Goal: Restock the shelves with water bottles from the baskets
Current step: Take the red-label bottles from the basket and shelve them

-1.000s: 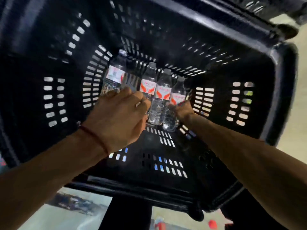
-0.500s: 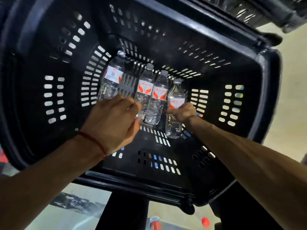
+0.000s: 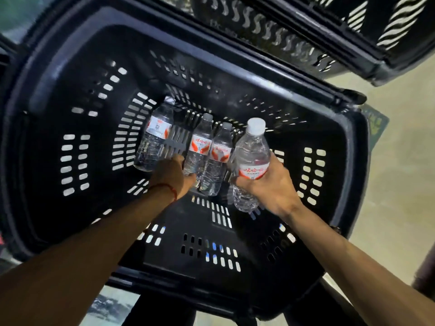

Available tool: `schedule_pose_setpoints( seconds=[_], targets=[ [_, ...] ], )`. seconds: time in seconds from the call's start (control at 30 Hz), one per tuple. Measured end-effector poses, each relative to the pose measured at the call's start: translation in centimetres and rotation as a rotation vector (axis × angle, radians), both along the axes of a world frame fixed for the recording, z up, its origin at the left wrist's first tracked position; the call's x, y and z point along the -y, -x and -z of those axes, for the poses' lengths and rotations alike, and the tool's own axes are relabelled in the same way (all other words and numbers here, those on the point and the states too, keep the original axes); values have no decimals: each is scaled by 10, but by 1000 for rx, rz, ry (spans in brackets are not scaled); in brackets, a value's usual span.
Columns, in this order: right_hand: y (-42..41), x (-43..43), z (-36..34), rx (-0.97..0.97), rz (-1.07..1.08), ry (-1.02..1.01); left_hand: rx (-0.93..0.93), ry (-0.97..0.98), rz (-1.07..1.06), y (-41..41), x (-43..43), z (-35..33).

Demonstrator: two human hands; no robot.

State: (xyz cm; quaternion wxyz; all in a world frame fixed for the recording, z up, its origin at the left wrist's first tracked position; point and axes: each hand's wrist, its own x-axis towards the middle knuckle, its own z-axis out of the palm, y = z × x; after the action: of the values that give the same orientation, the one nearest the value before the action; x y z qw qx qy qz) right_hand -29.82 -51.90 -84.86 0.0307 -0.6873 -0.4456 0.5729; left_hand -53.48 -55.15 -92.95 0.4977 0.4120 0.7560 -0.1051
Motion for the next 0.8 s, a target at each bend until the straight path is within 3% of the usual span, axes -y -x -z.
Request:
schedule_pose_setpoints(
  seconds=[0.17, 0.4, 0.8],
  targets=[
    [-8, -12, 0, -14, -47, 6, -85, 47, 1, -14, -10, 62],
    [-8, -6, 14, -1, -71, 3, 50, -61, -345, -29, -5, 107],
    [-13, -10, -3, 5, -60, 42, 76, 0, -260, -25, 6, 36]
  ],
)
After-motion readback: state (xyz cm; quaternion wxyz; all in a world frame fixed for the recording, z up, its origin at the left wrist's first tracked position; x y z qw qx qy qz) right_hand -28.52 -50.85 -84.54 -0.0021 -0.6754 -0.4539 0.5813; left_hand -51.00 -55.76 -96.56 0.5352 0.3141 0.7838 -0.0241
